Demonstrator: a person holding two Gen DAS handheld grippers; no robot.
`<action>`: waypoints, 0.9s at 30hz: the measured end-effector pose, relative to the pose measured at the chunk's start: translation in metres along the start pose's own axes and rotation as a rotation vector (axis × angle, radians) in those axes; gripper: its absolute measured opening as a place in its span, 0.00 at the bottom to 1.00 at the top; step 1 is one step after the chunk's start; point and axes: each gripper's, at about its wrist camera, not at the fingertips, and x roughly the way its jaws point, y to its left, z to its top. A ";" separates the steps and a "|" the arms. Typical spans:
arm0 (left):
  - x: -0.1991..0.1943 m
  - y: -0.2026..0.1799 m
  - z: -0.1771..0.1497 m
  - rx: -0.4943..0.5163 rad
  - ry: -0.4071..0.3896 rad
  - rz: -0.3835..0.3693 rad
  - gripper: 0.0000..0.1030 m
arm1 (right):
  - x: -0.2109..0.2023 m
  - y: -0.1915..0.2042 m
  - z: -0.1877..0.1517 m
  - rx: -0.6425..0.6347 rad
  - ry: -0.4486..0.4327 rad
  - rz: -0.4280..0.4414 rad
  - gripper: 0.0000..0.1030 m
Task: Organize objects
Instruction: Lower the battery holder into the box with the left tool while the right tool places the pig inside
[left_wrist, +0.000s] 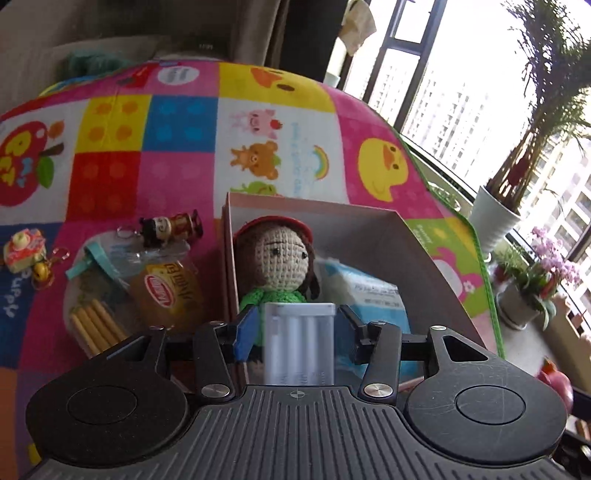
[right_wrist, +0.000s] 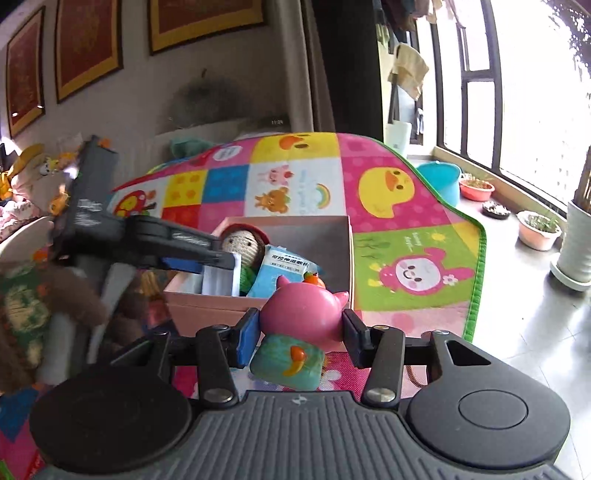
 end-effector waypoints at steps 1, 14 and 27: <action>-0.006 -0.001 0.001 0.014 -0.001 0.003 0.50 | 0.003 0.002 0.001 -0.003 0.003 -0.006 0.46; -0.078 0.016 -0.028 0.124 -0.016 -0.078 0.49 | 0.101 0.012 0.060 -0.068 0.084 -0.104 0.46; -0.108 0.134 -0.070 -0.062 0.016 0.043 0.49 | 0.159 0.033 0.053 -0.114 0.267 -0.203 0.47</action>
